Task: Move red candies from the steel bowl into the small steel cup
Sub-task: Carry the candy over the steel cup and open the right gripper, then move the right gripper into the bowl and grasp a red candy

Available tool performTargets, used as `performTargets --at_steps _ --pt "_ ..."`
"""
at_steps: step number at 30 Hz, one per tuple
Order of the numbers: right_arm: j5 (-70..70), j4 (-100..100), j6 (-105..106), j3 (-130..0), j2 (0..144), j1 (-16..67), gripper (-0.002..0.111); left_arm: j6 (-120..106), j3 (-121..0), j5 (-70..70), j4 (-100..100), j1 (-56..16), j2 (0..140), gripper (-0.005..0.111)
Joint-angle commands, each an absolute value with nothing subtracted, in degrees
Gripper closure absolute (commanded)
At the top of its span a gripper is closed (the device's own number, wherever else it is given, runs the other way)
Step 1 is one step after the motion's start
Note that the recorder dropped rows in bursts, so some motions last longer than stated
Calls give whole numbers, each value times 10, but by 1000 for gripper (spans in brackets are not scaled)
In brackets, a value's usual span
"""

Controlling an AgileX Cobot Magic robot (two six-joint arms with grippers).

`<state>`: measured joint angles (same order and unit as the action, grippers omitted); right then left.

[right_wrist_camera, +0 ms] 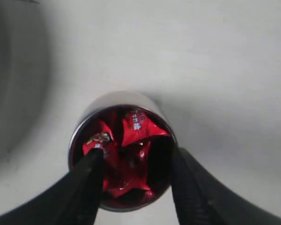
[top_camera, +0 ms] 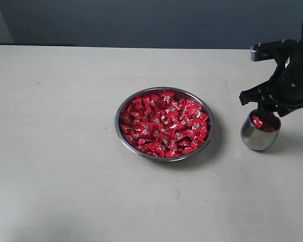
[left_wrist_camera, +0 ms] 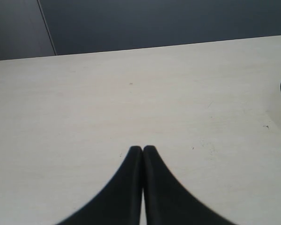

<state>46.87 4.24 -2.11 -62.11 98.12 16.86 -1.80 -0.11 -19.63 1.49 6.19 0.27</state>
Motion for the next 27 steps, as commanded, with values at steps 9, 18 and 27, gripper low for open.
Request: performTargets --at_steps 9,18,27 --pt "457 -181 101 -678 962 177 64 -17 0 -191 16 62 0 106" --pt "416 -257 176 -757 1074 288 64 -17 0 -191 16 62 0 106" --pt "444 -241 169 -915 1196 321 64 -17 0 -191 16 62 0 106"
